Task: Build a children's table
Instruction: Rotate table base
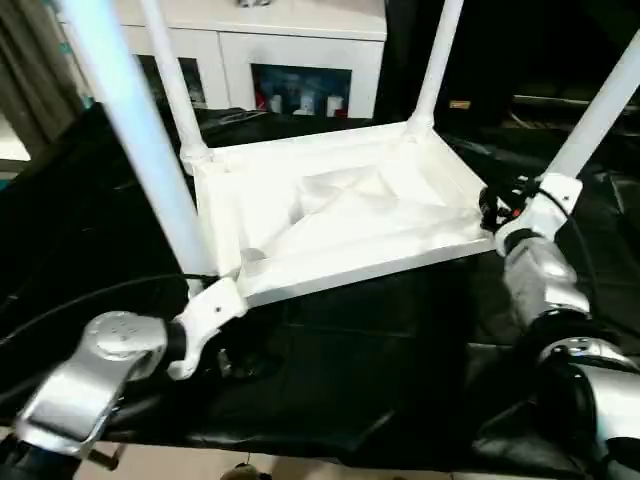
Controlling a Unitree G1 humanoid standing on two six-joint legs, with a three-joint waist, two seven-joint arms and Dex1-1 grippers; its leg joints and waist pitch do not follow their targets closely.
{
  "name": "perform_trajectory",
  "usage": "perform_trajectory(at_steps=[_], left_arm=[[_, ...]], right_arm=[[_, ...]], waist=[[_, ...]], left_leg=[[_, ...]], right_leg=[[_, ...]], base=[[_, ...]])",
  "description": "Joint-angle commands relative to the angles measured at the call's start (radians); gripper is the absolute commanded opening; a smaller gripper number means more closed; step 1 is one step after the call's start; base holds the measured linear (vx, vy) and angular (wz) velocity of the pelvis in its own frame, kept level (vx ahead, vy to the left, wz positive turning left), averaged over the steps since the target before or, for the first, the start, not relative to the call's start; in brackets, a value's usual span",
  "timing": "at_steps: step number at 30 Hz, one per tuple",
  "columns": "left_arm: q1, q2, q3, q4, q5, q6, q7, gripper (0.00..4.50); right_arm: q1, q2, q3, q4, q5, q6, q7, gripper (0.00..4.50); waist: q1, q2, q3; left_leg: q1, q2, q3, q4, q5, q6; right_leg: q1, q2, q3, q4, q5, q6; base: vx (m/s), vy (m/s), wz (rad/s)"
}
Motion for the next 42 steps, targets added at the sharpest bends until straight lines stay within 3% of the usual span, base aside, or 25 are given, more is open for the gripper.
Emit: perform_trajectory(at_steps=[1, 5, 7, 8, 9, 12, 13, 14, 17, 20, 21, 24, 29, 31, 35, 39, 42], left_arm=[[0.024, 0.026, 0.043, -0.038, -0.05, 0.012, -0.044, 4.36], [0.11, 0.112, 0.152, -0.048, -0.125, 0.006, -0.125, 4.36], [0.137, 0.134, 0.187, -0.036, -0.138, -0.032, -0.149, 4.36], [0.14, 0.137, 0.19, -0.035, -0.138, -0.037, -0.152, 4.36], [0.178, 0.176, 0.23, -0.006, -0.14, -0.089, -0.197, 4.36], [0.215, 0.229, 0.296, 0.047, -0.144, -0.129, -0.241, 4.36], [0.206, 0.241, 0.342, 0.101, -0.148, -0.156, -0.243, 4.36], [0.206, 0.241, 0.342, 0.101, -0.148, -0.156, -0.243, 4.36], [0.131, 0.188, 0.442, 0.162, -0.216, -0.154, -0.189, 4.36], [0.074, 0.145, 0.49, 0.189, -0.289, -0.169, -0.161, 4.36], [0.061, 0.13, 0.488, 0.181, -0.316, -0.163, -0.161, 4.36], [0.03, 0.086, 0.464, 0.162, -0.35, -0.145, -0.158, 4.36], [-0.026, 0.005, 0.399, 0.172, -0.308, -0.164, -0.106, 4.36], [-0.055, -0.045, 0.366, 0.178, -0.303, -0.173, -0.07, 4.36], [-0.096, -0.124, 0.318, 0.177, -0.307, -0.17, -0.01, 4.36], [-0.129, -0.193, 0.263, 0.235, -0.247, -0.208, 0.035, 4.36], [-0.145, -0.221, 0.247, 0.248, -0.261, -0.194, 0.037, 4.36]], right_arm=[[0.025, 0.012, 0.035, -0.048, -0.002, 0.008, 0.103, 3.33], [0.145, 0.033, 0.116, -0.226, 0.009, 0.045, 0.256, 3.33], [0.194, 0.037, 0.131, -0.298, 0.016, 0.069, 0.289, 3.33], [0.199, 0.037, 0.133, -0.306, 0.017, 0.072, 0.292, 3.33], [0.277, 0.032, 0.167, -0.413, 0.025, 0.101, 0.319, 3.33], [0.378, 0.022, 0.202, -0.536, 0.03, 0.129, 0.334, 3.33], [0.414, 0.02, 0.191, -0.559, 0.016, 0.133, 0.316, 3.33], [0.414, 0.02, 0.191, -0.559, 0.016, 0.133, 0.316, 3.33], [0.454, 0.008, 0.16, -0.544, -0.012, 0.127, 0.276, 3.33], [0.491, -0.024, 0.153, -0.566, -0.051, 0.169, 0.228, 3.33], [0.495, -0.034, 0.154, -0.568, -0.056, 0.189, 0.209, 3.33], [0.487, -0.047, 0.161, -0.564, -0.068, 0.225, 0.171, 3.33], [0.438, -0.034, 0.17, -0.51, -0.088, 0.223, 0.146, 3.33], [0.408, -0.018, 0.18, -0.482, -0.1, 0.221, 0.141, 3.33], [0.36, 0.009, 0.205, -0.437, -0.114, 0.223, 0.137, 3.33], [0.296, 0.042, 0.229, -0.361, -0.135, 0.208, 0.138, 3.33], [0.266, 0.056, 0.237, -0.318, -0.14, 0.194, 0.168, 3.33]], waist=[[-0.003, 0.005, -0.067], [-0.014, 0.005, -0.064], [-0.016, -0.001, -0.064], [-0.015, 0.003, -0.063], [-0.006, 0.008, -0.058], [-0.008, 0.009, -0.055], [-0.009, 0.01, -0.054], [-0.006, 0.011, -0.052], [0.001, 0.014, -0.051], [0.002, 0.007, -0.046], [0.001, 0.004, -0.044], [-0.003, 0.003, -0.047], [-0.007, 0.001, -0.05], [-0.007, 0.0, -0.051], [-0.005, -0.001, -0.056], [-0.007, -0.005, -0.063], [-0.004, -0.003, -0.069]], left_leg=[[0.016, 0.026, -0.011, -0.069, -0.227, 0.027], [0.015, 0.029, -0.015, -0.072, -0.237, 0.034], [0.017, 0.032, -0.014, -0.074, -0.225, 0.045], [0.021, 0.033, -0.013, -0.075, -0.235, 0.041], [0.025, 0.033, -0.013, -0.077, -0.26, 0.035], [0.029, 0.036, -0.014, -0.086, -0.312, 0.017], [0.032, 0.036, -0.016, -0.089, -0.345, 0.004], [0.039, 0.035, -0.015, -0.09, -0.375, -0.01], [0.046, 0.034, -0.018, -0.091, -0.411, -0.042], [0.043, 0.031, -0.021, -0.093, -0.445, -0.047], [0.04, 0.029, -0.024, -0.094, -0.443, -0.046], [0.039, 0.029, -0.027, -0.094, -0.431, -0.045], [0.045, 0.029, -0.023, -0.088, -0.416, -0.037], [0.041, 0.03, -0.023, -0.088, -0.403, -0.037], [0.039, 0.03, -0.021, -0.087, -0.372, -0.035], [0.029, 0.027, -0.016, -0.081, -0.281, -0.015], [0.023, 0.028, -0.015, -0.076, -0.222, 0.0]], right_leg=[[0.045, -0.037, 0.034, -0.061, -0.173, -0.243], [0.045, -0.036, 0.035, -0.062, -0.199, -0.239], [0.043, -0.033, 0.035, -0.063, -0.193, -0.235], [0.04, -0.033, 0.035, -0.066, -0.212, -0.237], [0.036, -0.032, 0.036, -0.074, -0.243, -0.227], [0.031, -0.03, 0.037, -0.075, -0.29, -0.2], [0.028, -0.031, 0.038, -0.078, -0.326, -0.193], [0.021, -0.034, 0.041, -0.085, -0.361, -0.186], [0.017, -0.037, 0.043, -0.087, -0.377, -0.189], [0.022, -0.041, 0.041, -0.092, -0.429, -0.173], [0.028, -0.042, 0.041, -0.095, -0.461, -0.157], [0.028, -0.045, 0.044, -0.098, -0.489, -0.139], [0.021, -0.044, 0.045, -0.099, -0.463, -0.148], [0.026, -0.042, 0.044, -0.096, -0.448, -0.151], [0.029, -0.041, 0.045, -0.089, -0.383, -0.173], [0.04, -0.038, 0.046, -0.075, -0.252, -0.203], [0.047, -0.041, 0.045, -0.065, -0.183, -0.219]], base=[[0.0, 0.0, 0.0], [0.0, 0.0, 0.0], [0.0, 0.0, 0.0], [0.0, 0.0, 0.0], [0.0, 0.0, 0.0], [0.0, 0.0, 0.0], [0.0, 0.0, 0.0], [0.0, 0.0, 0.0], [0.0, 0.0, 0.0], [0.0, 0.0, 0.0], [0.0, 0.0, 0.0], [0.0, 0.0, 0.0], [0.0, 0.0, 0.0], [0.0, 0.0, 0.0], [0.0, 0.0, 0.0], [0.0, 0.0, 0.0], [0.0, 0.0, 0.0]])
